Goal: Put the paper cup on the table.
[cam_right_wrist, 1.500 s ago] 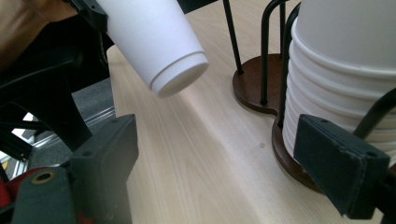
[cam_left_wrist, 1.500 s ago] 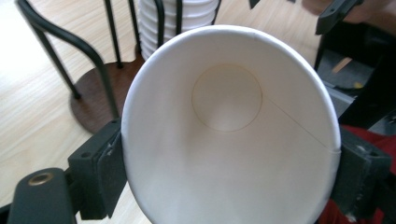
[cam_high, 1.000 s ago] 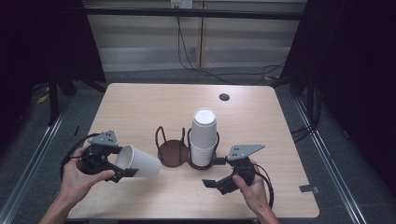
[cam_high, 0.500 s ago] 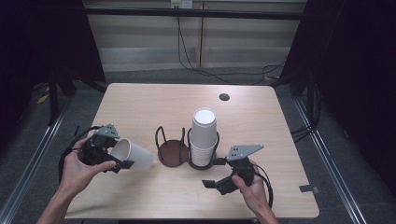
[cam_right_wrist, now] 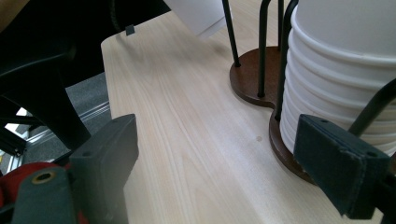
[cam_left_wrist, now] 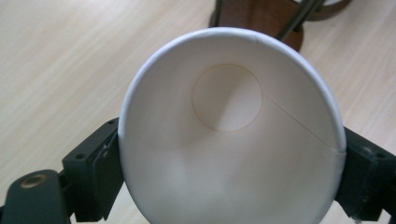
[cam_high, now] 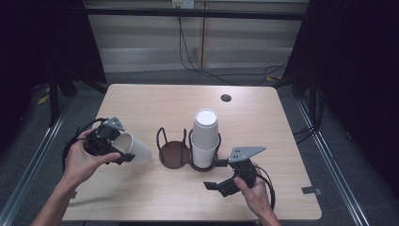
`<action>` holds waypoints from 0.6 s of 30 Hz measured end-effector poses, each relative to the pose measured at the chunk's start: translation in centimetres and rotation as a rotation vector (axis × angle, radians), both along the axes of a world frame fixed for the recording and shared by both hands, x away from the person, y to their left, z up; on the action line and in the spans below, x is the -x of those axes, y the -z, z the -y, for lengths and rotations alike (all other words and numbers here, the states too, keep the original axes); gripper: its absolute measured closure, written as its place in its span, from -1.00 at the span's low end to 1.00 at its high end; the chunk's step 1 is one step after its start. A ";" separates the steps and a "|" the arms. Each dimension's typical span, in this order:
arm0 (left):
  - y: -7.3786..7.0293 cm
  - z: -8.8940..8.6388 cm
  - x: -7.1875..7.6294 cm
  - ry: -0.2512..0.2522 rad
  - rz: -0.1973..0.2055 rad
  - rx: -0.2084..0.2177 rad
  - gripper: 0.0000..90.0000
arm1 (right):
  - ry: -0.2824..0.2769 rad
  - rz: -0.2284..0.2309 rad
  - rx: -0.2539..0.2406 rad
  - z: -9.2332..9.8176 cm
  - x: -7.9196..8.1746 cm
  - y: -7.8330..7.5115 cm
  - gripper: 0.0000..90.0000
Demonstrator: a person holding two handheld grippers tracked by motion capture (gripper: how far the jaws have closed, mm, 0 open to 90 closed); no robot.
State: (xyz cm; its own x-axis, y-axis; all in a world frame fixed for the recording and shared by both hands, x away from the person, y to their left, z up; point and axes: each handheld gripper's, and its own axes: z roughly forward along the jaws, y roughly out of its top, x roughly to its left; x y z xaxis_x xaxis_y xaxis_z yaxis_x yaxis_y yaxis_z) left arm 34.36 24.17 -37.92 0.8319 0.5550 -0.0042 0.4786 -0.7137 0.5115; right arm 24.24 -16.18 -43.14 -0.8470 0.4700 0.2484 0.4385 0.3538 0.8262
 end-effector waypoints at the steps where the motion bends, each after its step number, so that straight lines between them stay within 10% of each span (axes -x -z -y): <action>1: 0.0 -0.1 -0.2 -0.007 -0.015 0.008 -0.74 | 0.000 0.002 0.001 0.0 0.0 0.0 -0.69; 18: 0.0 1.5 -3.5 -0.023 -0.046 -0.151 -0.74 | -0.002 -0.002 0.015 -0.1 0.0 0.1 -0.69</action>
